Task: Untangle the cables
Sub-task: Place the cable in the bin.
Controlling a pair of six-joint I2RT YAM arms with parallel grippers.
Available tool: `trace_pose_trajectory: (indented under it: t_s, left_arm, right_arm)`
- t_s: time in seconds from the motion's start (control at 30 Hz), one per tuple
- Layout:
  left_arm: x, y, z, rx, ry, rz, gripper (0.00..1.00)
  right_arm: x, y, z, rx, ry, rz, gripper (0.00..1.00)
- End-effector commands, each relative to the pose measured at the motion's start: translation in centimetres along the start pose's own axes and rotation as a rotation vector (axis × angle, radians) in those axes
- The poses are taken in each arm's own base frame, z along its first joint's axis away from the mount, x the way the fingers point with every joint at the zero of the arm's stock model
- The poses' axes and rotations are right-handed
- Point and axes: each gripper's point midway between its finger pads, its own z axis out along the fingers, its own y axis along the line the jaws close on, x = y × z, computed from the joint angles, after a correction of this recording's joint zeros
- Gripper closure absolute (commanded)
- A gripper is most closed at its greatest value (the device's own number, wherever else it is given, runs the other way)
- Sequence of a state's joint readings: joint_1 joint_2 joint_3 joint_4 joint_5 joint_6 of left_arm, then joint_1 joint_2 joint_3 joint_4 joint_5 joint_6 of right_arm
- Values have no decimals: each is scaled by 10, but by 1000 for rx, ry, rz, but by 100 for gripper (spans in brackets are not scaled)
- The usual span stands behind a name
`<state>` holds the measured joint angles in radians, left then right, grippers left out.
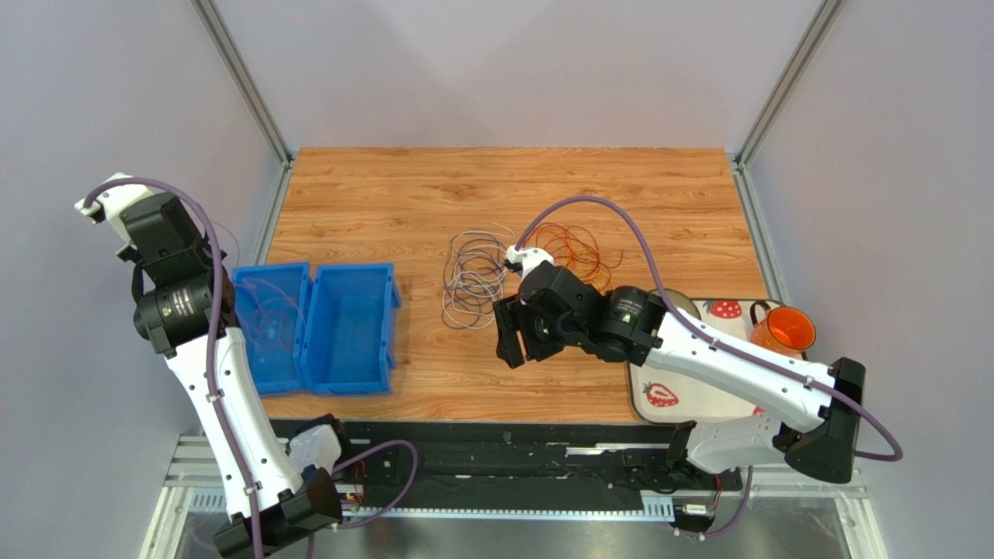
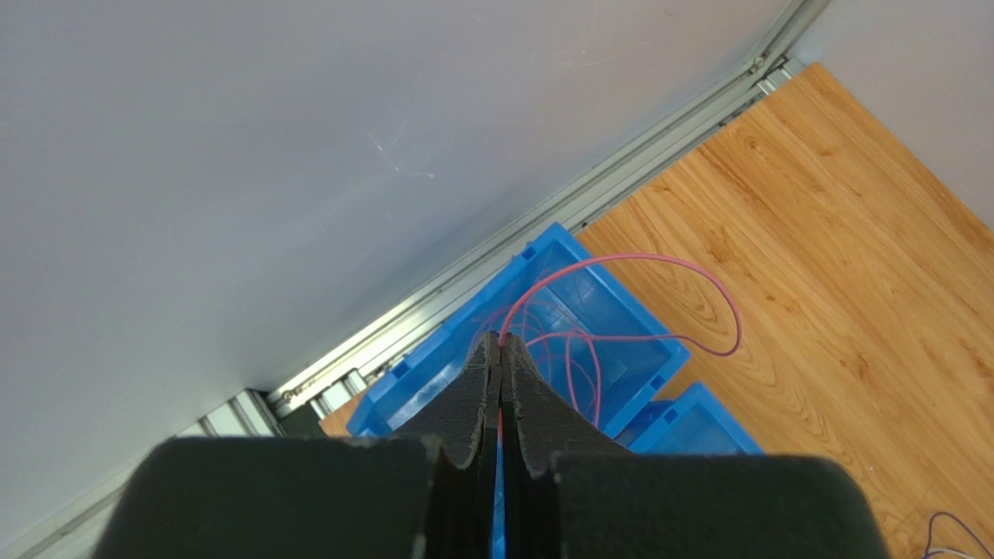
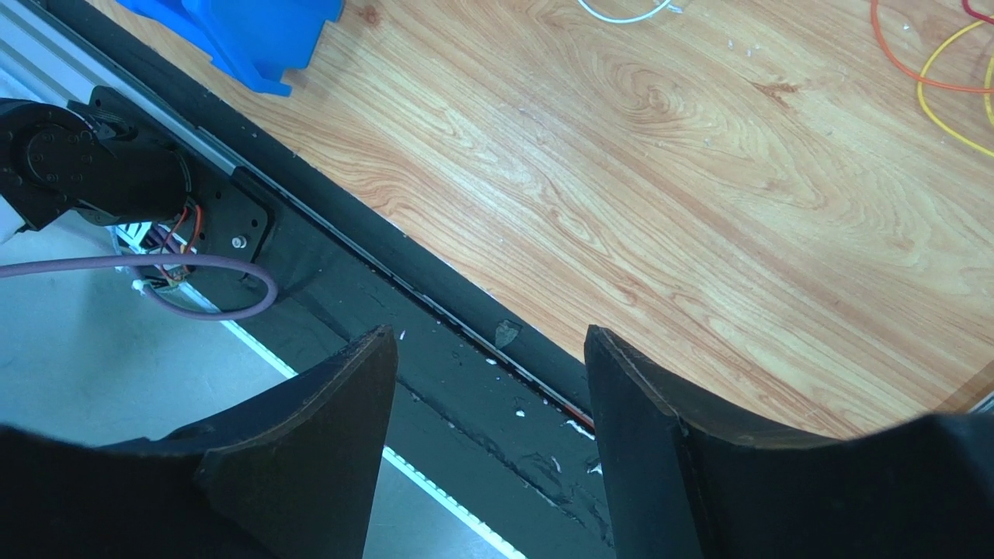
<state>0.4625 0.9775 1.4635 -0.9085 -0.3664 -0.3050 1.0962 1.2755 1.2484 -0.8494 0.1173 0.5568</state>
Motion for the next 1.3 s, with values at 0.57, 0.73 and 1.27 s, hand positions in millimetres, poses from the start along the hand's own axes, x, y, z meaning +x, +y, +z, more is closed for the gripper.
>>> trace_pose_trajectory:
  t_s: [0.57, 0.73, 1.27]
  left_arm:
    - [119, -11, 73, 5, 312, -178, 99]
    - [110, -14, 67, 41, 277, -180, 60]
    - [90, -50, 26, 291, 245, -194, 21]
  right_arm:
    - [-11, 21, 9, -41, 27, 39, 37]
    - [-15, 24, 11, -48, 22, 43, 37]
    - [-25, 19, 9, -10, -16, 22, 37]
